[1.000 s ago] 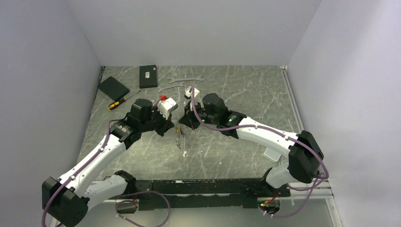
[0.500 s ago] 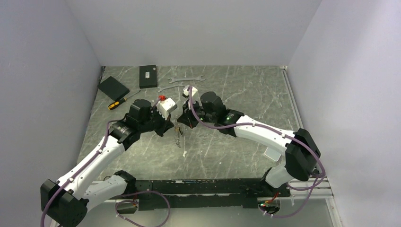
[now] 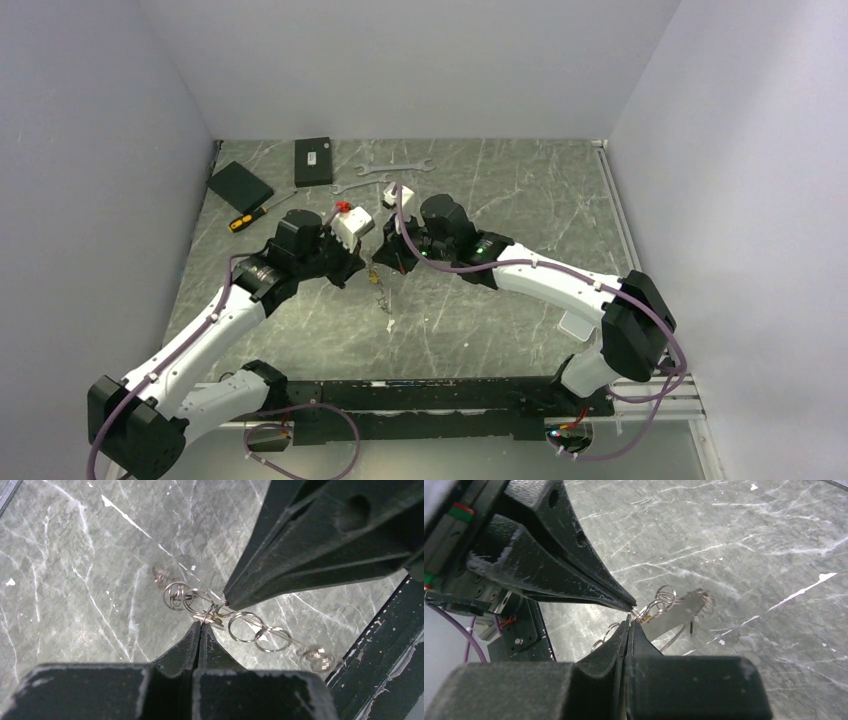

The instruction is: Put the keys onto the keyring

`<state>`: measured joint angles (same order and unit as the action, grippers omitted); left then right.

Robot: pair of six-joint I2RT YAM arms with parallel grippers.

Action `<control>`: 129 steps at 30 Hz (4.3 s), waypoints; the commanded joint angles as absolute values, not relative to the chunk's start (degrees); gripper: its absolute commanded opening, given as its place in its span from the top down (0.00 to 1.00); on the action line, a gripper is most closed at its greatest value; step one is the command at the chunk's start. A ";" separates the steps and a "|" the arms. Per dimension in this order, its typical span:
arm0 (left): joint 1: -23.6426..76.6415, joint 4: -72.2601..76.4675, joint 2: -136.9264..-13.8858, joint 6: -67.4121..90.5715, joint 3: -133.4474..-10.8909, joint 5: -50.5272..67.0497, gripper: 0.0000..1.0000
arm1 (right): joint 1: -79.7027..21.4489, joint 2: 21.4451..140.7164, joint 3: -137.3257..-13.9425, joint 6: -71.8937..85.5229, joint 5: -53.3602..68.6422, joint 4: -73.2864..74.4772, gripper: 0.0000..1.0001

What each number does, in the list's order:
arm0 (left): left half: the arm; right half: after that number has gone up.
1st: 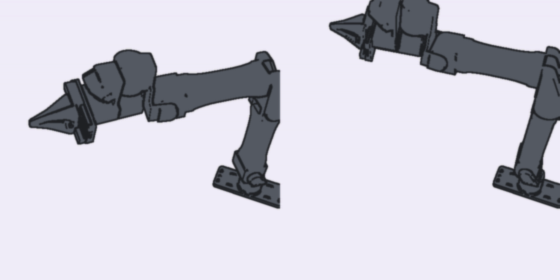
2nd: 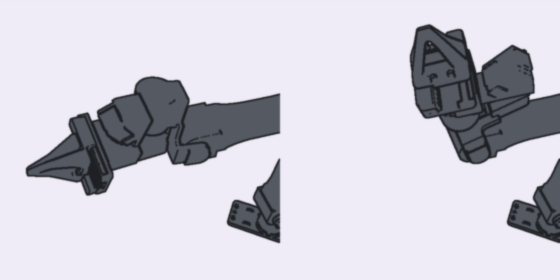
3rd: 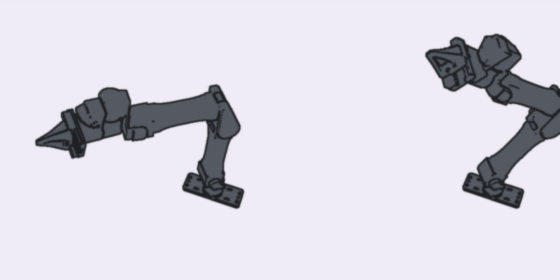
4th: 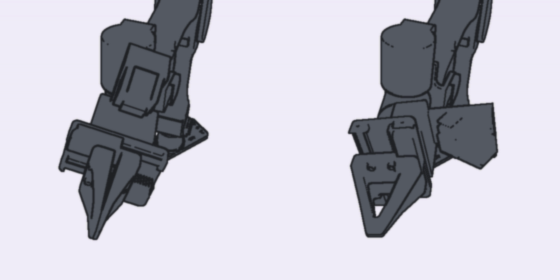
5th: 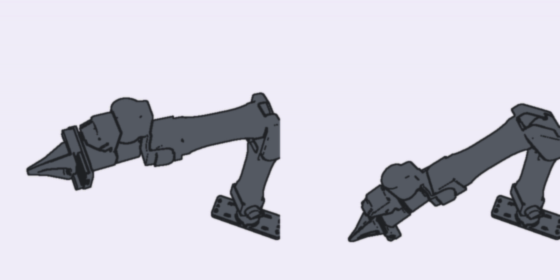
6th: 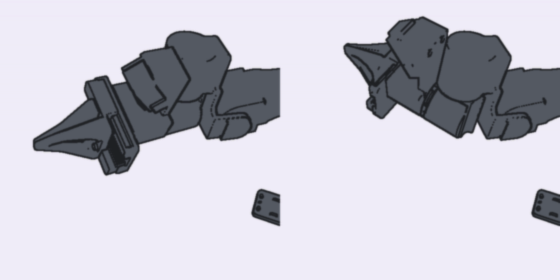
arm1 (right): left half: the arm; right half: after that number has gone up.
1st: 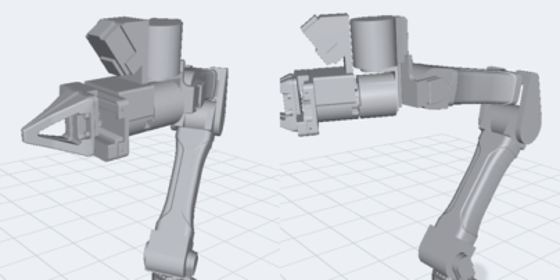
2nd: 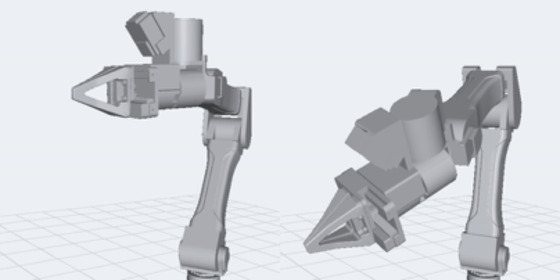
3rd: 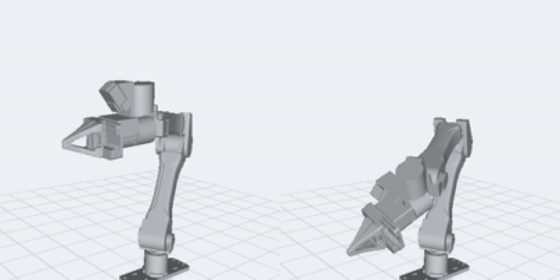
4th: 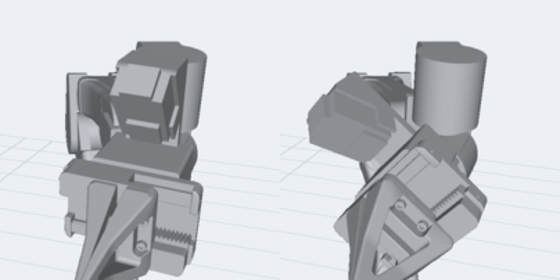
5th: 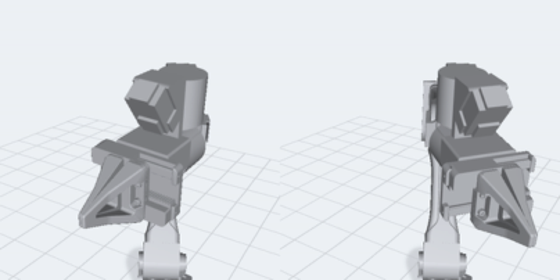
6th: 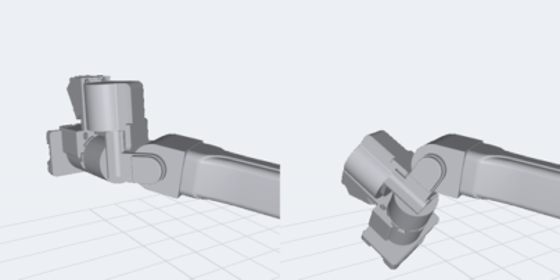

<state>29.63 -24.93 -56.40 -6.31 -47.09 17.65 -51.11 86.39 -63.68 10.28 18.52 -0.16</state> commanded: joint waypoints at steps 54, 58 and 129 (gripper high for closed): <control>27.86 -20.71 -47.93 -4.20 -46.17 23.44 1.00 | -51.42 86.54 -65.04 7.89 19.99 -4.08 1.00; 27.73 -21.95 -48.61 -5.01 -46.46 20.86 1.00 | -51.44 85.94 -65.33 7.70 20.43 -3.57 1.00; 27.77 -22.93 -52.11 -5.54 -47.31 24.37 1.00 | -51.43 85.72 -67.26 7.82 17.47 -3.44 1.00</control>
